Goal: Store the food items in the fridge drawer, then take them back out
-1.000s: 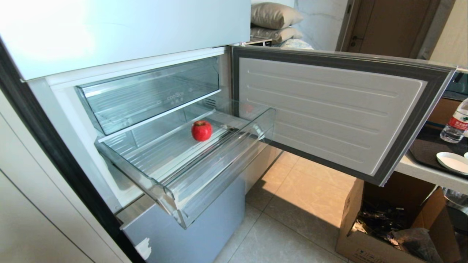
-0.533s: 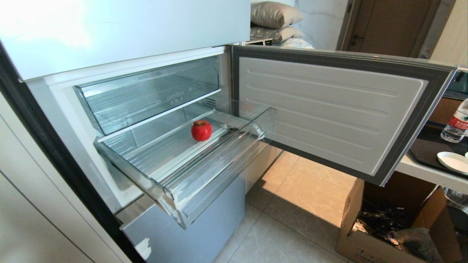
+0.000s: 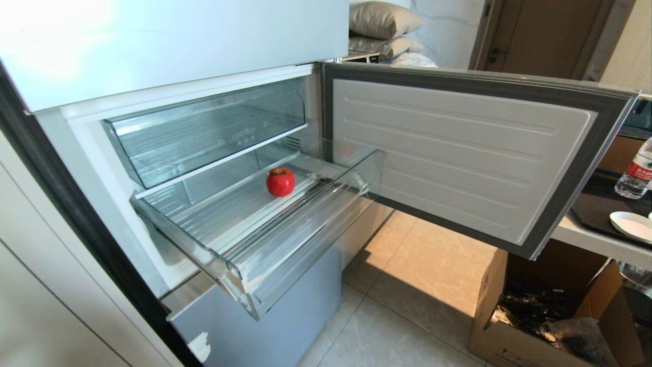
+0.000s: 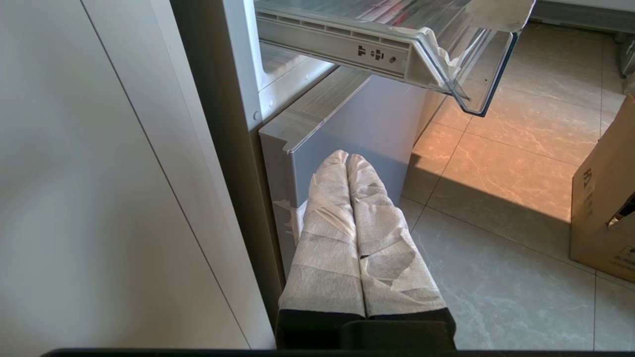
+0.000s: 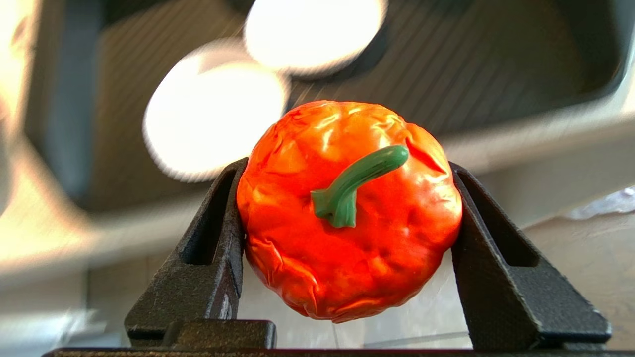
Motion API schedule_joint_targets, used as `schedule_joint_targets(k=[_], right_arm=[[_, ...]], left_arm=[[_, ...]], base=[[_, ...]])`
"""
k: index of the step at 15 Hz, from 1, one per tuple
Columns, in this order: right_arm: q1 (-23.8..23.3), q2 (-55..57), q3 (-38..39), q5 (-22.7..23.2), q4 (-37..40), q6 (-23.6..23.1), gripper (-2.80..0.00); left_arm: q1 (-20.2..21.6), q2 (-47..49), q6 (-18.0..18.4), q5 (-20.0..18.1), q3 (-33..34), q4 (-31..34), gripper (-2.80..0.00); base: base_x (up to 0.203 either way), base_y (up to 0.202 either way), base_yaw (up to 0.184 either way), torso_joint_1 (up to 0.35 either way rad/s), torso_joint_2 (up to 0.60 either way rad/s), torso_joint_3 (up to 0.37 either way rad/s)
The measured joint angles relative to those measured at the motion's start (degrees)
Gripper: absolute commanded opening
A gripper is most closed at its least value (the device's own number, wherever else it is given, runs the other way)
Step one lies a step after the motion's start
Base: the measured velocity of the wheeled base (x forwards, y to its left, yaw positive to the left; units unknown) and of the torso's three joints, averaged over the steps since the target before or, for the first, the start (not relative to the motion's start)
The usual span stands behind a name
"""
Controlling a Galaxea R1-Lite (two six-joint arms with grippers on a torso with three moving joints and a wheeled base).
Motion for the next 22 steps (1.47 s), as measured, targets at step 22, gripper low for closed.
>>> schedule_joint_targets(k=[22], right_arm=[[2.3, 30.0, -40.3, 2.9, 0.1, 5.6, -2.80]], left_arm=[[0.0, 0.0, 0.0, 0.0, 0.0, 0.0, -2.80]], base=[[0.000, 0.000, 0.000, 0.000, 0.00, 0.000]])
